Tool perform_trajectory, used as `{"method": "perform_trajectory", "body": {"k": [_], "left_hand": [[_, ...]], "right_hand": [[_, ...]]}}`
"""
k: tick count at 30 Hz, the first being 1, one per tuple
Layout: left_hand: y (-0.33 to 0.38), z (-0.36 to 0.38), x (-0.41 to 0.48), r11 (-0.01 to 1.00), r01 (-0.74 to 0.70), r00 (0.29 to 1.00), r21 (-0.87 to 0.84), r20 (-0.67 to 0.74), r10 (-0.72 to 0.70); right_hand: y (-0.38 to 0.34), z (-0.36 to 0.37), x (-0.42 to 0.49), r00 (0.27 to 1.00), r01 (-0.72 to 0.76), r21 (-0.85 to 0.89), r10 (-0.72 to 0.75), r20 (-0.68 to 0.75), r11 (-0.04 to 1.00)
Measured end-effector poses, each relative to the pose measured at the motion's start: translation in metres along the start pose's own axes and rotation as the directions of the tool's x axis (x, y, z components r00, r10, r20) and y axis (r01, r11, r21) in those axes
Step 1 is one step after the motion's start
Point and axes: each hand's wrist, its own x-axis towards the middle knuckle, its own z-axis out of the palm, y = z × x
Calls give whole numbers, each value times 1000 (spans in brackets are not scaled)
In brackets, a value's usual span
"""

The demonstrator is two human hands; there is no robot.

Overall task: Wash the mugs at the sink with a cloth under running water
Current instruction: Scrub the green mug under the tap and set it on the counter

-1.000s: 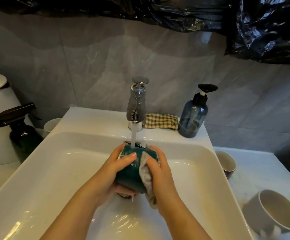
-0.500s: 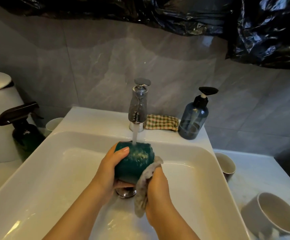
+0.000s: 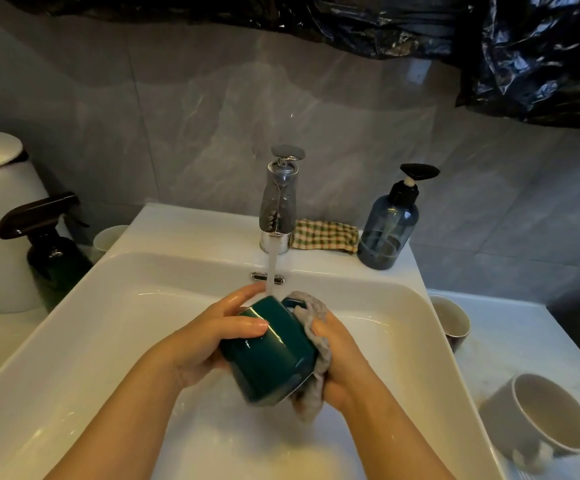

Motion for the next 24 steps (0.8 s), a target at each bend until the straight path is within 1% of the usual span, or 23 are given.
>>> {"method": "perform_trajectory", "body": {"k": [2, 4, 5, 7, 8, 9, 11, 13, 15, 16, 17, 20, 21, 22, 23, 24], "left_hand": [[0, 2, 4, 993, -17, 997, -117, -80, 7], [-3, 6, 8, 969, -25, 987, -247, -158, -14], [-5, 8, 9, 958, -23, 984, -284, -178, -29], [-6, 13, 8, 963, -33, 978, -267, -209, -24], [-6, 13, 8, 972, -45, 974, -232, -226, -8], [-5, 14, 8, 980, -52, 971, -192, -239, 5], [-4, 13, 8, 992, -43, 967, -119, -256, 11], [-4, 13, 8, 996, -12, 967, -84, -253, -10], [-5, 12, 7, 992, -8, 967, -129, -253, -25], [-5, 12, 6, 990, -15, 966, -143, -259, -22], [-5, 12, 6, 991, -14, 964, -135, -266, -22], [-4, 16, 7, 999, 20, 965, -43, -260, -31], [-2, 18, 8, 999, 29, 967, -21, -252, -33], [-1, 19, 9, 999, 39, 970, 3, -242, -38], [0, 19, 9, 998, 50, 972, 32, -232, -41], [0, 20, 9, 997, 54, 974, 63, -221, -39]], "right_hand": [[2, 0, 4, 996, 70, -89, -75, -56, 994], [7, 0, 6, 984, 107, -135, -124, -128, 985], [10, 1, 7, 977, 114, -156, -139, -163, 981], [12, 1, 10, 963, 102, -238, -156, -218, 966], [11, 1, 8, 960, 98, -336, -178, -217, 937], [9, 0, 7, 950, 114, -451, -231, -212, 885], [12, -4, 8, 928, 173, -654, -344, -142, 736], [14, -3, 7, 925, 239, -752, -380, -17, 614], [19, -1, 11, 914, 285, -811, -399, 70, 511], [18, 0, 10, 913, 286, -816, -401, 74, 502], [16, 2, 10, 921, 261, -789, -388, 32, 556], [10, 0, 12, 933, 121, -614, -301, -198, 780], [7, 1, 14, 936, 63, -520, -232, -265, 852], [5, 1, 15, 937, -15, -397, -125, -325, 918], [2, 3, 15, 931, -86, -225, -2, -364, 971], [-3, 4, 13, 920, -141, -59, 109, -376, 988]]}}
